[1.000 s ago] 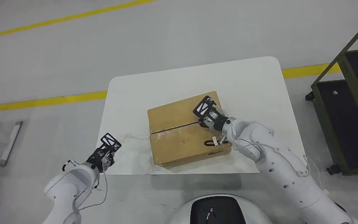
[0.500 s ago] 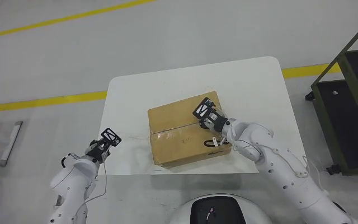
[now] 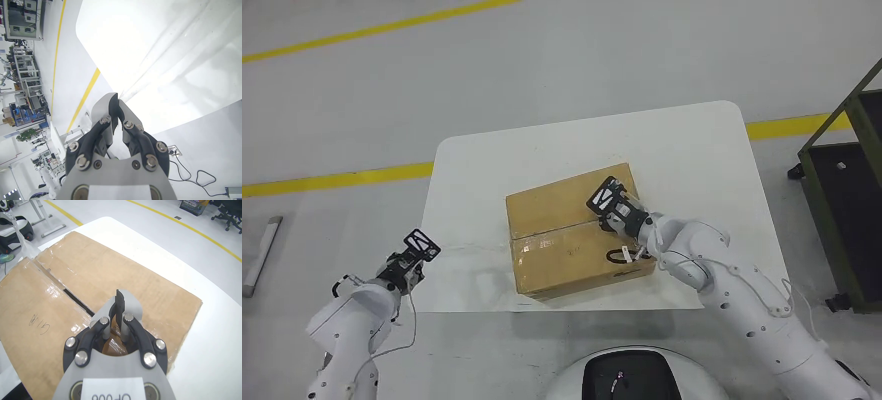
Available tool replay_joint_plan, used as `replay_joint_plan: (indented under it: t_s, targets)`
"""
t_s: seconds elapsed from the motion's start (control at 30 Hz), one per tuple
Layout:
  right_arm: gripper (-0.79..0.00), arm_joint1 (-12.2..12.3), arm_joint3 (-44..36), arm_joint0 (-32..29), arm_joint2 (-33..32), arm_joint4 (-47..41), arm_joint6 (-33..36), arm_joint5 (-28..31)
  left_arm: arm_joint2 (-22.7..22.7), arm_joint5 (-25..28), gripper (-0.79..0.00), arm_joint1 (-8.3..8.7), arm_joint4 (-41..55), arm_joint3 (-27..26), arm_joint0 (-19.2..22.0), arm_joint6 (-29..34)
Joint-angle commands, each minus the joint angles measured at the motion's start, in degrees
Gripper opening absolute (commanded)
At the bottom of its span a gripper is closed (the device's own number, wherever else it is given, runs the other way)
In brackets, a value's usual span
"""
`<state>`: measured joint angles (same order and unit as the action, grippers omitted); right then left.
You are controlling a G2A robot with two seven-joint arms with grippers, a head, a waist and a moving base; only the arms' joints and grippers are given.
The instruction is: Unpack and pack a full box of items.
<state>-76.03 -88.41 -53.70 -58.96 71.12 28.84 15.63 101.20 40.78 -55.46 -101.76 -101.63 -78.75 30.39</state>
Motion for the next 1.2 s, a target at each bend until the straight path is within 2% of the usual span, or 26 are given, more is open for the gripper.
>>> replay_joint_plan:
  t_s: [0.0, 0.1, 0.33, 0.67, 0.8, 0.9, 1.17]
  targets:
    - [-0.785, -0.02, 0.06, 0.04, -0.02, 0.04, -0.01, 0.11, 0.31, 1.35, -0.785, 0.07, 1.33, -0.44, 0.04, -0.21]
    - [-0.785, -0.05, 0.14, 0.06, -0.11, 0.06, -0.02, 0.2, 0.71, 2.3, -0.785, 0.14, 2.69, -1.42, 0.05, 0.19]
    - [-0.785, -0.07, -0.26, 0.03, -0.42, 0.3, 0.24, 0.17, 2.64, 7.91, -0.785, 0.11, 17.72, -3.79, -0.02, -0.04]
    - [-0.785, 0.03, -1.39, -0.54, -1.09, 1.2, 1.08, 0.04, 5.96, 14.8, -0.785, 0.97, 40.72, -12.85, -2.57, 5.03]
    - [-0.785, 0.13, -2.12, -0.83, -1.55, 1.71, 1.47, 0.03, 5.6, 14.28, -0.785, 1.38, 49.19, -14.98, -3.52, 6.73]
    - [-0.785, 0.21, -2.88, -1.06, -1.77, 2.19, 1.92, 0.28, 4.58, 13.11, -0.785, 1.78, 54.51, -15.63, -2.55, 8.37]
    - [-0.785, 0.8, -6.93, -2.83, -4.19, 3.09, 3.9, 0.82, -3.34, 6.38, -0.785, 2.83, 69.31, -17.16, 3.79, 15.24]
